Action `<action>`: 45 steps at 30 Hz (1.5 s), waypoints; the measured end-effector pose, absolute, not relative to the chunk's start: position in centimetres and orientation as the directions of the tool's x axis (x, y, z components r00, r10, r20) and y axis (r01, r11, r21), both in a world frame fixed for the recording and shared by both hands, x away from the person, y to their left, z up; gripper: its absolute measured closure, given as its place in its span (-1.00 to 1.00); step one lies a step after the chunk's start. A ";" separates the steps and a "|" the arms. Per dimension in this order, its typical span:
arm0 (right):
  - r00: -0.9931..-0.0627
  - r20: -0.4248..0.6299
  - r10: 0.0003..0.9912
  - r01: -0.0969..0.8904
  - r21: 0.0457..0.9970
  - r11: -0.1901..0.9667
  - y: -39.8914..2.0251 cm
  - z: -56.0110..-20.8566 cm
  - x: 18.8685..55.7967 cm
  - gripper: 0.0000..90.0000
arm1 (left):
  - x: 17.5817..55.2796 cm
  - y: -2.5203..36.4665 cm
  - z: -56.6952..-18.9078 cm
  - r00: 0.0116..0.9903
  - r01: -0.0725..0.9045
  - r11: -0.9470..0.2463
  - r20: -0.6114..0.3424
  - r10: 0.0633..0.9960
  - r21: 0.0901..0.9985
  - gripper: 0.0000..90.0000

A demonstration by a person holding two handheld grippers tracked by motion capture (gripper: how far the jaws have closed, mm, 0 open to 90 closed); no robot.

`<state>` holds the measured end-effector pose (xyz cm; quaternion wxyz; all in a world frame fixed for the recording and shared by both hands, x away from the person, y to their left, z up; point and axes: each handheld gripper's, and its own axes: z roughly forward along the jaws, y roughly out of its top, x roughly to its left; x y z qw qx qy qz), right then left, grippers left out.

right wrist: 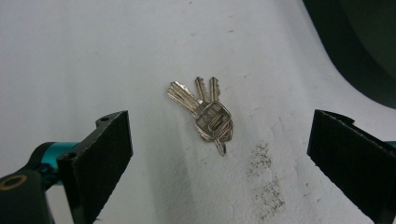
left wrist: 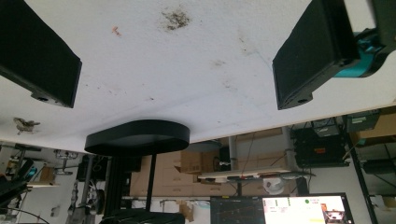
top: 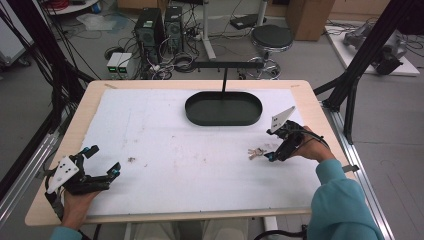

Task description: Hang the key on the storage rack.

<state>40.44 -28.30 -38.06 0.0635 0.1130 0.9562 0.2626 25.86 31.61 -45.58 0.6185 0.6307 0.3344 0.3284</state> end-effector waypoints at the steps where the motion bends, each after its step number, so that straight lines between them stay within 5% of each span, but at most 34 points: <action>1: -0.966 -0.059 0.252 0.188 0.508 0.841 -28.3 -38.2 40.5 -0.86 | 25.9 31.6 -45.6 0.561 0.016 -0.012 0.001 0.828 1.000 -0.96; 13: -0.969 -0.033 0.245 0.204 0.454 0.867 -27.9 -39.5 41.4 -0.83 | 25.9 31.6 -45.6 0.561 0.016 -0.017 0.005 0.828 1.000 -0.96; 14: -0.970 -0.020 0.243 0.210 0.443 0.871 -27.8 -39.6 41.4 -0.68 | 25.9 31.6 -45.6 0.560 0.016 -0.017 0.005 0.828 1.000 -0.96; 22: -0.969 -0.015 0.246 0.219 0.411 0.885 -27.8 -39.9 41.5 -0.60 | 25.9 31.5 -45.6 0.561 0.017 -0.017 0.004 0.828 1.000 -0.96; 34: -0.979 -0.015 0.205 0.186 0.352 0.917 -27.2 -40.2 41.5 -0.05 | 25.9 31.5 -45.5 0.560 0.019 -0.025 0.010 0.829 0.999 -0.96; 45: -0.978 -0.024 0.207 0.185 0.350 0.918 -27.4 -40.0 41.7 0.22 | 25.9 31.5 -45.5 0.561 0.020 -0.025 0.010 0.828 0.999 -0.96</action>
